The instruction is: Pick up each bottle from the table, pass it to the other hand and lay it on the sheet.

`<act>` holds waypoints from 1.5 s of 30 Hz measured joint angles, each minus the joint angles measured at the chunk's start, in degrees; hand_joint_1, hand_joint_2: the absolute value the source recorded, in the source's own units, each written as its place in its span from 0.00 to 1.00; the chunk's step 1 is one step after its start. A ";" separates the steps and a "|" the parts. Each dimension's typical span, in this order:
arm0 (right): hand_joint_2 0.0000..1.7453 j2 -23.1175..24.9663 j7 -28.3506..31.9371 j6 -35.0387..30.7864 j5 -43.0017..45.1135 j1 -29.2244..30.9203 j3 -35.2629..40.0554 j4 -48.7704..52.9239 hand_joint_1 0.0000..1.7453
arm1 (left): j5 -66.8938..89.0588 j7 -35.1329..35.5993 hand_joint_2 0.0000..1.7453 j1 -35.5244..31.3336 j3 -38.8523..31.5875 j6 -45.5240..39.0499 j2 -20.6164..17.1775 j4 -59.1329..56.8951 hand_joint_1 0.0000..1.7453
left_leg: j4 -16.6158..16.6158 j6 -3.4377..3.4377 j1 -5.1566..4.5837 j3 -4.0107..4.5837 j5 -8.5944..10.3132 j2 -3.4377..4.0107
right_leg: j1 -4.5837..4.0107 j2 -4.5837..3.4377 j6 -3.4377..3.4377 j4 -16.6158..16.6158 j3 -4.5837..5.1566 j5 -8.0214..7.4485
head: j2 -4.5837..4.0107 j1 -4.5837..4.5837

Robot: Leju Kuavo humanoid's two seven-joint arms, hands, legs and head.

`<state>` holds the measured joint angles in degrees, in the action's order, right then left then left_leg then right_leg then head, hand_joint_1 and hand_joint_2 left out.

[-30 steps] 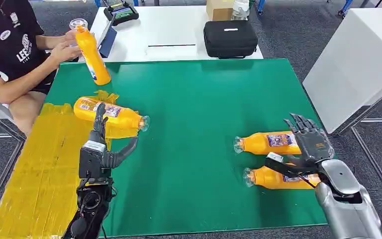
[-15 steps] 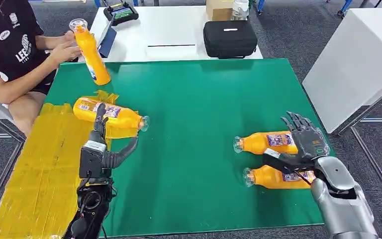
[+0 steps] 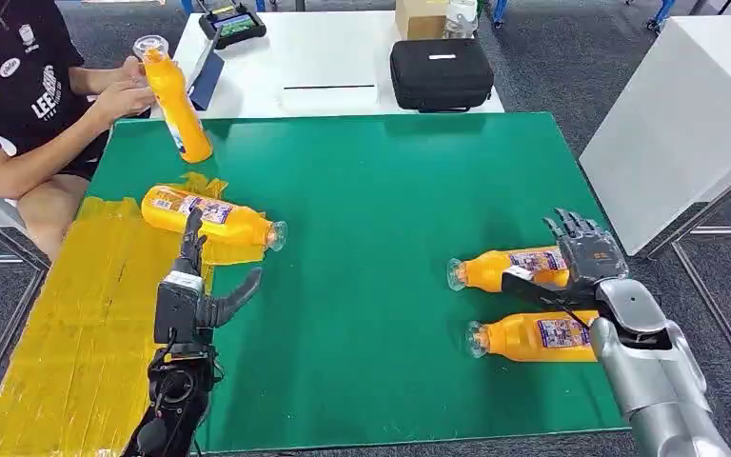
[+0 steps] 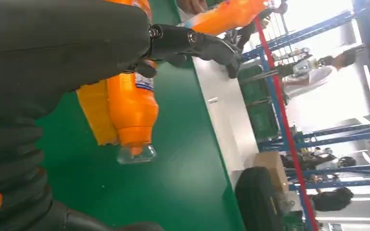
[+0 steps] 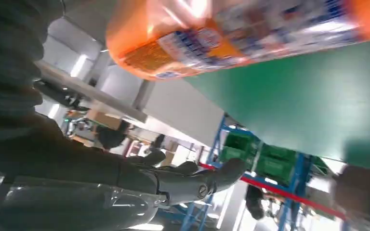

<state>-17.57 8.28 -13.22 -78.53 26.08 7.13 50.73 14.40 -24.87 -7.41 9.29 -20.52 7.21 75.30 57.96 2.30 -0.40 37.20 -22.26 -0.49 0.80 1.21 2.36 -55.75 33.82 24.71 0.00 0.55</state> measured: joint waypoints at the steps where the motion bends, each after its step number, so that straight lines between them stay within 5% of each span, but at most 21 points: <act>1: 1.00 -0.28 -0.24 0.00 -0.31 0.47 0.04 -0.96 0.00 | 0.00 0.00 1.00 -0.01 -0.02 0.00 0.00 -0.48 0.00 | 0.00 0.00 0.00 0.00 0.00 0.00 | 0.00 0.00 0.00 0.00 0.00 0.00 | 0.00 -0.02; 25: 1.00 -2.77 0.22 8.48 3.24 7.24 0.66 -16.56 0.00 | 0.63 0.26 1.00 -2.96 -0.13 -0.39 0.02 -6.20 0.00 | 0.01 0.00 0.01 0.00 0.01 0.01 | -0.01 0.00 0.02 -0.01 0.00 -0.01 | 0.00 0.00; 27: 1.00 -2.77 0.24 8.48 3.26 7.38 0.68 -16.84 0.11 | 0.66 0.26 1.00 -3.00 -0.13 -0.39 0.02 -6.31 0.00 | 0.01 0.00 0.01 0.00 0.01 0.01 | -0.01 0.00 0.02 0.00 0.00 -0.01 | 0.00 0.00; 31: 1.00 -2.77 0.39 8.44 3.43 7.76 1.09 -17.57 0.78 | 0.70 0.26 1.00 -3.20 -0.13 -0.46 0.02 -6.60 0.00 | 0.01 0.00 0.01 -0.01 0.01 0.00 | -0.01 0.00 0.02 0.00 0.00 -0.01 | 0.00 0.00; 32: 1.00 -2.73 0.46 8.09 3.48 7.77 1.16 -17.68 0.84 | 0.74 0.26 1.00 -3.28 -0.13 -0.48 0.02 -6.73 0.00 | 0.01 0.00 0.01 -0.01 0.01 0.00 | -0.01 0.00 0.02 0.00 0.00 -0.01 | 0.00 0.00; 45: 1.00 -1.99 1.38 -0.09 3.91 4.52 1.22 -16.54 0.88 | 0.44 -0.61 1.00 -3.04 -0.13 -1.25 0.00 -8.24 0.00 | 0.01 0.00 0.02 -0.03 0.00 0.02 | -0.01 -0.01 0.02 0.00 -0.01 -0.01 | 0.00 0.00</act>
<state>-19.56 9.66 -13.31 -74.62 30.60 8.35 34.18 14.84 -25.49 -10.44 9.16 -21.77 7.21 67.06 57.98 2.30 -0.38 37.16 -22.26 -0.47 0.79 1.21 2.38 -55.75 33.81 24.70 0.00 0.55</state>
